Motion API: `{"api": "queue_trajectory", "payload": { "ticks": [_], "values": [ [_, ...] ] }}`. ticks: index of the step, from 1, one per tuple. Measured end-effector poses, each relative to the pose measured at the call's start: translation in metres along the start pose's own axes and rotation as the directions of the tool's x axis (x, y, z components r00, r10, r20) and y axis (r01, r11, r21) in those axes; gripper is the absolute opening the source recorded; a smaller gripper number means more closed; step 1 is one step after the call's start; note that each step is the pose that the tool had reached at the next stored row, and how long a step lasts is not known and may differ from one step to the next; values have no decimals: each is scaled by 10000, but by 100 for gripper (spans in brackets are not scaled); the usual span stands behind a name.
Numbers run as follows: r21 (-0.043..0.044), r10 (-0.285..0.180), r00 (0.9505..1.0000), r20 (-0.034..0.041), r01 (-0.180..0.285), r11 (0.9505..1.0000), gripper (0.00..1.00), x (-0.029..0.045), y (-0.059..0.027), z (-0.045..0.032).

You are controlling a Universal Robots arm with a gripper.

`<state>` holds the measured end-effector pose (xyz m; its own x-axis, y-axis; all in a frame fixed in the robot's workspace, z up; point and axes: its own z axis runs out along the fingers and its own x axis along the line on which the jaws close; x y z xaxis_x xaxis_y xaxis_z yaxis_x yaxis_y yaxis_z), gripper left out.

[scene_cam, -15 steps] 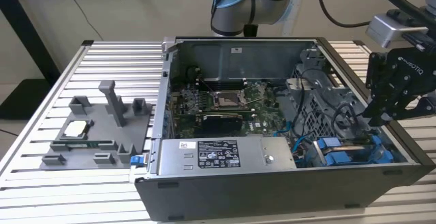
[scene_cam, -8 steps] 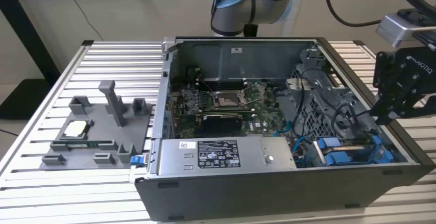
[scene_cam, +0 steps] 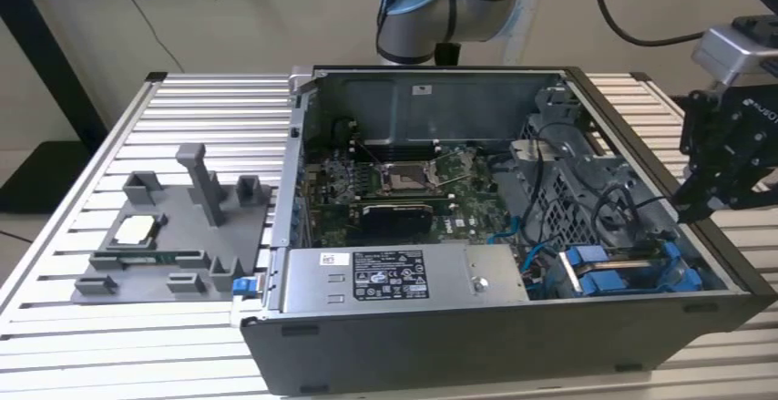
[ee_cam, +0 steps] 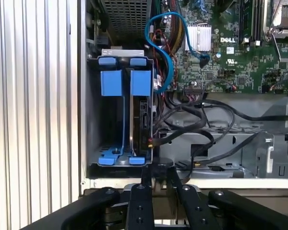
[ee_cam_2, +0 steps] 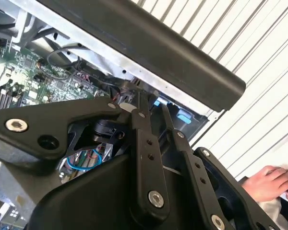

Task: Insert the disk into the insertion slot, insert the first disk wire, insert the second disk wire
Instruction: 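Insert the second disk wire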

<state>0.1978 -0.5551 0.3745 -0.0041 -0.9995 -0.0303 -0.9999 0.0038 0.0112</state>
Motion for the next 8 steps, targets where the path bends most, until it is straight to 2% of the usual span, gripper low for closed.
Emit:
{"api": "queue_trajectory", "payload": {
  "ticks": [5, 8],
  "values": [
    [0, 0, 10000, 39, 0, 10000, 27, 0, -41, 12],
    [-1, 0, 10000, 35, 0, 10000, 27, 6, -49, 13]
  ]
}}
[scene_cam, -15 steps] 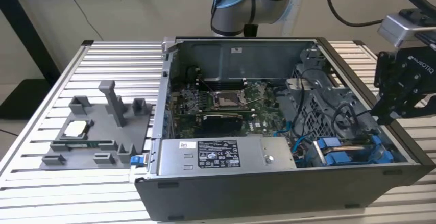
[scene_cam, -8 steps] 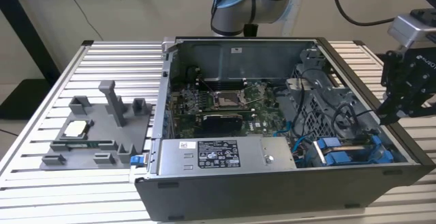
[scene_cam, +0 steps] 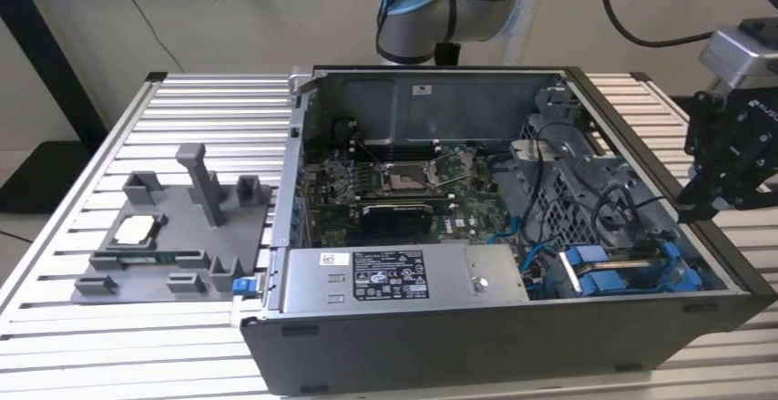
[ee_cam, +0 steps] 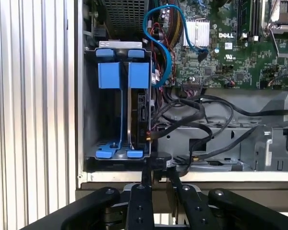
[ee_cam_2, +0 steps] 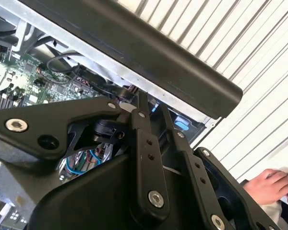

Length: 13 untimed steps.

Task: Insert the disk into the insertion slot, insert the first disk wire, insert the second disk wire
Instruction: 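Insert the second disk wire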

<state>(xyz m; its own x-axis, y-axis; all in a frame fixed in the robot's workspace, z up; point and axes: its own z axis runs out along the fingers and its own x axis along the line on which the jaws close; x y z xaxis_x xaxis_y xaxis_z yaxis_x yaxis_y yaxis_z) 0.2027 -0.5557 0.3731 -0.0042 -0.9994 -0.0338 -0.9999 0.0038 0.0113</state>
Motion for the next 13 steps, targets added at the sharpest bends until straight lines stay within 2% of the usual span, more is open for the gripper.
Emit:
{"api": "queue_trajectory", "payload": {
  "ticks": [6, 13],
  "values": [
    [-2, 14, 10000, 3, -14, 10000, 27, 10, -2, 58],
    [3, 131, 9999, 21, -131, 9999, 27, 10, -1, 63]
  ]
}}
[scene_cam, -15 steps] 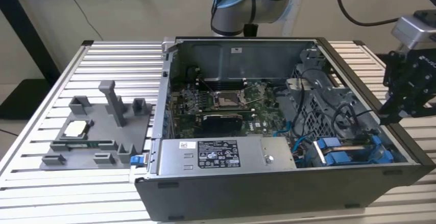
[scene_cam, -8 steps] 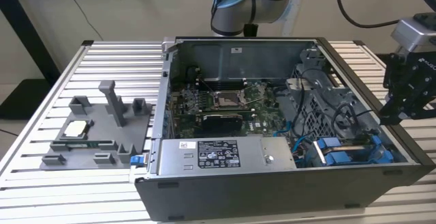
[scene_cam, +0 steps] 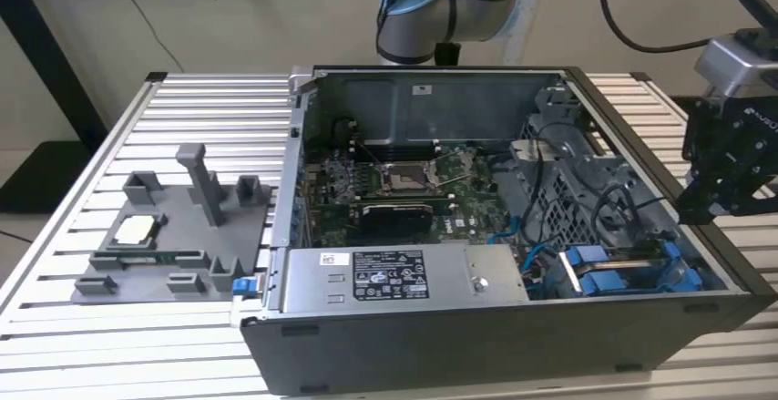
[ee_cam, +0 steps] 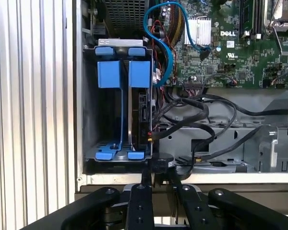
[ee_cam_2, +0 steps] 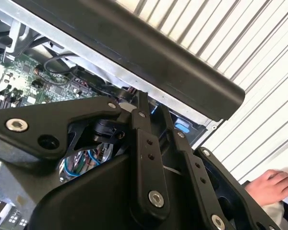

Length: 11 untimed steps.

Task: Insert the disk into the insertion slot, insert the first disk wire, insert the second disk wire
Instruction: 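Insert the second disk wire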

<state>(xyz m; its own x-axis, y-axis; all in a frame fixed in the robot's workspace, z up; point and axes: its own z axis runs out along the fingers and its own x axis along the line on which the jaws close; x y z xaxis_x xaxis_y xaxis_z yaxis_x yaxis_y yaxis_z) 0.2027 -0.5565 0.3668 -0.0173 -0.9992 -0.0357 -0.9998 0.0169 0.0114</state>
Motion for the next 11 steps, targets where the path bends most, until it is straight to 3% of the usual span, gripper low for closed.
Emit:
{"api": "queue_trajectory", "payload": {
  "ticks": [1, 5, 6, 9, 11],
  "values": [
    [-1, 53, 10000, 82, -53, 10000, 27, 0, 1, 2],
    [-8, 218, 9984, 526, -217, 9998, 27, 0, 7, 0],
    [-10, 237, 9980, 592, -236, 9997, 27, 0, 7, 0],
    [-11, 275, 9976, 630, -275, 9996, 25, 1, 8, -1],
    [-10, 295, 9976, 632, -295, 9996, 16, 2, 8, 0]
  ]
}}
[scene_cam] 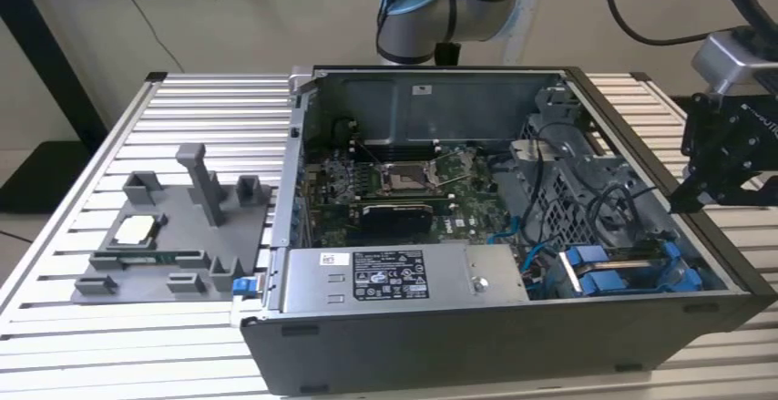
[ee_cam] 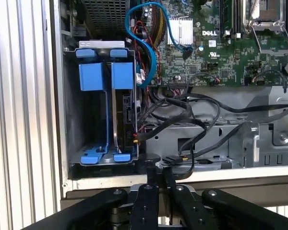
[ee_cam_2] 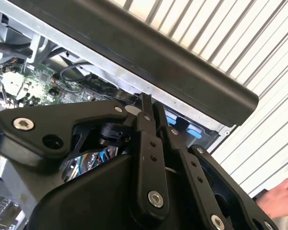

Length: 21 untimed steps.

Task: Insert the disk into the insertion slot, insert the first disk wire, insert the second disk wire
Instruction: 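Insert the second disk wire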

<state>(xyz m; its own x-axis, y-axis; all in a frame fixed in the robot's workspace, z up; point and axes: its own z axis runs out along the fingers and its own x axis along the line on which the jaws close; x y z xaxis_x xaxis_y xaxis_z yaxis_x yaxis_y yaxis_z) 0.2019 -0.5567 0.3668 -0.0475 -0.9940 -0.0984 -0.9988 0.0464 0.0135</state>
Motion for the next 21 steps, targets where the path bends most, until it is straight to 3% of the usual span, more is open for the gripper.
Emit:
{"api": "queue_trajectory", "payload": {
  "ticks": [7, 11, 14, 17, 21],
  "values": [
    [1, 5, 10000, 0, -5, 10000, 16, 1, 2, -3],
    [5, 4, 10000, -2, -4, 10000, 16, -2, 45, -48],
    [9, 4, 10000, -19, -4, 10000, 16, -3, 105, -85],
    [24, 3, 9999, -114, -3, 10000, 16, -2, 183, -106],
    [73, 0, 9999, -157, 1, 10000, 16, 2, 319, -129]
  ]
}}
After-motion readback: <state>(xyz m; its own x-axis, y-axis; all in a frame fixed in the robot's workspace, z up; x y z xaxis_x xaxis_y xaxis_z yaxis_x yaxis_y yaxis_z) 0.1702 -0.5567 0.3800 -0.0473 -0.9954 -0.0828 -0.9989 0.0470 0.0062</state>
